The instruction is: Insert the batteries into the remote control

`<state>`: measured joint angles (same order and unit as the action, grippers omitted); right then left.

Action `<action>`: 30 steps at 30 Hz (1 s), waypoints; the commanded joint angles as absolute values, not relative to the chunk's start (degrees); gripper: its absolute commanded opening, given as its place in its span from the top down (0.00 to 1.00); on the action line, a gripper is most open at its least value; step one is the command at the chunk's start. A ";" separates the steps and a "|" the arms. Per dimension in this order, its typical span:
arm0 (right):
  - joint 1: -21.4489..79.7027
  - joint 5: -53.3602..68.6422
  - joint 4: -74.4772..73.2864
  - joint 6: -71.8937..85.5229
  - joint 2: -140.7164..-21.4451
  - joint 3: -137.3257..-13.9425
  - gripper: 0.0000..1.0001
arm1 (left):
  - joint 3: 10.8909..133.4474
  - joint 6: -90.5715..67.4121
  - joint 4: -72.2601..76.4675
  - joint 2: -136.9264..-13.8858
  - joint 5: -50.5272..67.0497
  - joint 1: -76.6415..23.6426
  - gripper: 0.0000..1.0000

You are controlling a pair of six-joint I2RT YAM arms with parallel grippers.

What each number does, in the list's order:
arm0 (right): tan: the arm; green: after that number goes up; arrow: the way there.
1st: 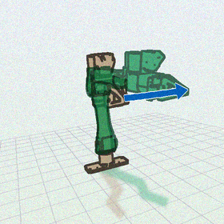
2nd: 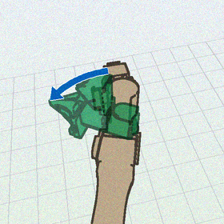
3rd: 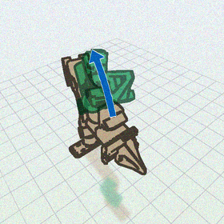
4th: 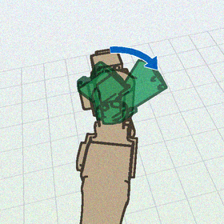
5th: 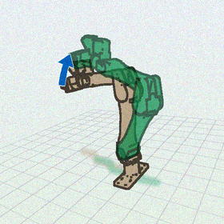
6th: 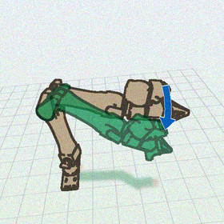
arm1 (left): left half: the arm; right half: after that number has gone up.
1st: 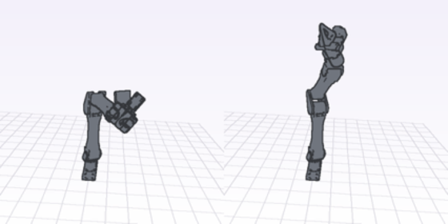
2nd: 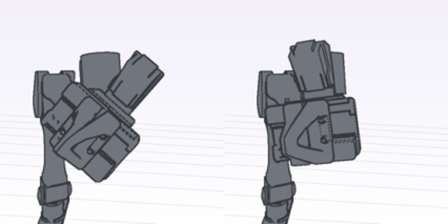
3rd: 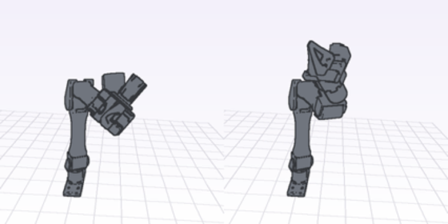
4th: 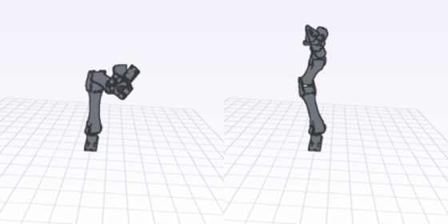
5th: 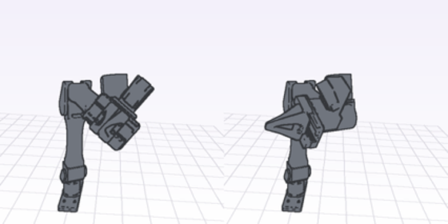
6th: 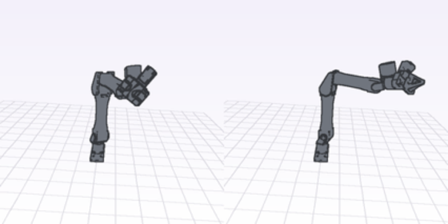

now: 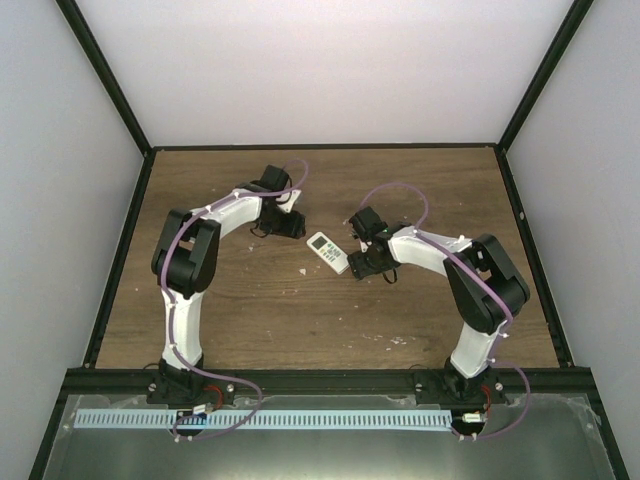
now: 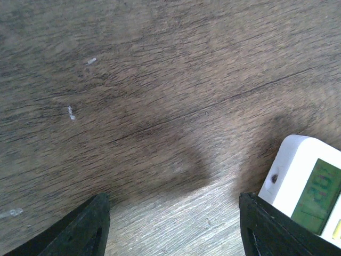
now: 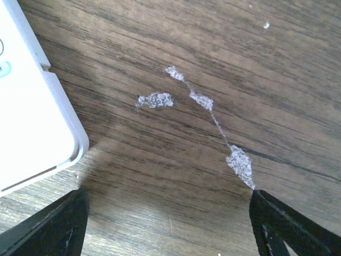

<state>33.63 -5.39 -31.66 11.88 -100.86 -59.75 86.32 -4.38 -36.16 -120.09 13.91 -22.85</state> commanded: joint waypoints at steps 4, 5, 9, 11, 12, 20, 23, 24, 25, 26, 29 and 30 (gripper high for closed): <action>33.93 -5.49 -30.88 12.31 -103.28 -62.67 0.20 | 88.97 -2.29 -37.68 -123.00 12.79 -24.61 0.32; 33.93 -5.53 -30.91 12.26 -103.43 -62.79 0.20 | 89.26 -2.24 -37.77 -123.46 12.73 -25.02 0.32; 33.97 -5.62 -30.66 12.18 -104.05 -62.86 0.19 | 90.65 -1.88 -38.24 -125.12 12.20 -26.73 0.32; 33.95 -5.65 -30.47 12.15 -104.23 -62.80 0.19 | 91.36 -1.65 -38.69 -125.86 12.04 -27.29 0.32; 33.93 -5.62 -30.31 12.13 -104.28 -62.85 0.19 | 91.48 -1.69 -38.82 -125.98 12.09 -27.55 0.32; 33.93 -5.27 -29.57 11.70 -105.54 -63.52 0.18 | 90.77 -2.14 -38.98 -125.61 13.04 -27.77 0.32; 33.93 -5.06 -28.88 11.89 -105.75 -63.58 0.18 | 90.29 -2.40 -38.85 -125.20 13.62 -27.77 0.32; 33.93 -4.61 -28.42 12.06 -105.81 -63.55 0.18 | 90.04 -2.45 -38.71 -125.06 13.81 -27.81 0.32; 33.93 -4.17 -28.14 12.16 -105.75 -63.55 0.18 | 89.92 -2.49 -38.68 -124.92 13.94 -27.86 0.32; 33.93 -3.73 -27.93 12.32 -105.73 -63.48 0.18 | 89.67 -2.55 -38.60 -124.81 13.96 -27.86 0.32; 33.92 -2.34 -26.40 13.73 -105.25 -62.40 0.18 | 89.08 -2.61 -38.26 -124.36 14.00 -27.81 0.32; 33.95 -1.84 -25.35 14.40 -104.85 -61.49 0.18 | 88.93 -2.71 -38.16 -124.28 14.10 -27.86 0.32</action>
